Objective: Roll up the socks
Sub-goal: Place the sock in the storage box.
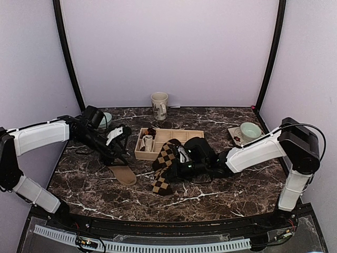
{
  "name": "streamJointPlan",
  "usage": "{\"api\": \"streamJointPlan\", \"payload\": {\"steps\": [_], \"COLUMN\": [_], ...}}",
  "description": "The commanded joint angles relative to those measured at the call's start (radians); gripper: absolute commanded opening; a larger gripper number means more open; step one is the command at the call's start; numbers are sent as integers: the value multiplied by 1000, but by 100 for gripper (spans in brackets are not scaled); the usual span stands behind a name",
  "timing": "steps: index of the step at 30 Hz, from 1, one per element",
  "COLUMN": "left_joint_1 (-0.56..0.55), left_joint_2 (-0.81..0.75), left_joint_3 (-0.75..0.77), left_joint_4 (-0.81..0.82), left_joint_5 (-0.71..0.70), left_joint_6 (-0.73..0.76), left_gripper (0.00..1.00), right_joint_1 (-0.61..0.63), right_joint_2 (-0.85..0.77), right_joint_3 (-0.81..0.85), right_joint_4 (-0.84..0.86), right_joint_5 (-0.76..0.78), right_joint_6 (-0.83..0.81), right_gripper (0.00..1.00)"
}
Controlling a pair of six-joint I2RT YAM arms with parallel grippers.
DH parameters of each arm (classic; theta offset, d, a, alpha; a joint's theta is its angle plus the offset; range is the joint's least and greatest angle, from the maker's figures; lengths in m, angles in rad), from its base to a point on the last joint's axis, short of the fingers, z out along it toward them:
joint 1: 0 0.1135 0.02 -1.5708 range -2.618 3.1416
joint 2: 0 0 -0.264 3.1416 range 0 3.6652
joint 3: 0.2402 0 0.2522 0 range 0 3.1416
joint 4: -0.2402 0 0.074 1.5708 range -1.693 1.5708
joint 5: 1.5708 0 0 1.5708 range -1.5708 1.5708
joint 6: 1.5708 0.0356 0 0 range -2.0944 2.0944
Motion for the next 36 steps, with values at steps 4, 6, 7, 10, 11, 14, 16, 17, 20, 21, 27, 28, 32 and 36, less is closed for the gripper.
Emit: {"api": "streamJointPlan", "payload": {"steps": [4,6,7,10,11,14,16,17,20,21,27,28,32,36], "left_joint_1": [-108,-144,-161,-186,-190,-196,-188,-179,-145,-138,-64,-51,18,52], "left_joint_2": [109,154,174,230,243,271,269,259,222,215,158,150,109,41], "left_joint_3": [32,58,74,110,123,152,167,166,164,171,162,157,130,56], "left_joint_4": [117,133,138,160,167,201,203,211,246,235,176,164,101,80], "left_joint_5": [-6,-27,-36,-40,-38,-39,-56,-57,-48,-40,5,7,26,24], "left_joint_6": [-21,-22,-20,-28,-33,-69,-83,-87,-121,-123,-114,-107,-81,-57], "left_gripper": [73,73,73,72,72,71,69,70,70,70,70,70,70,71], "right_joint_1": [-24,0,15,53,65,134,179,195,222,230,310,313,316,311], "right_joint_2": [6,7,-1,-73,-109,-271,-346,-374,-399,-387,-250,-230,-162,-94], "right_joint_3": [-40,-7,3,-18,-38,-137,-206,-235,-258,-246,-103,-95,-74,-50], "right_joint_4": [66,-52,-107,-190,-199,-154,-111,-86,-61,-72,-262,-271,-274,-248], "right_joint_5": [83,141,189,287,318,435,501,508,485,473,500,498,478,466], "right_joint_6": [11,-77,-117,-199,-225,-363,-473,-532,-706,-774,-1172,-1211,-1306,-1341], "right_gripper": [24,43,50,60,61,64,66,68,71,70,67,66,60,55]}}
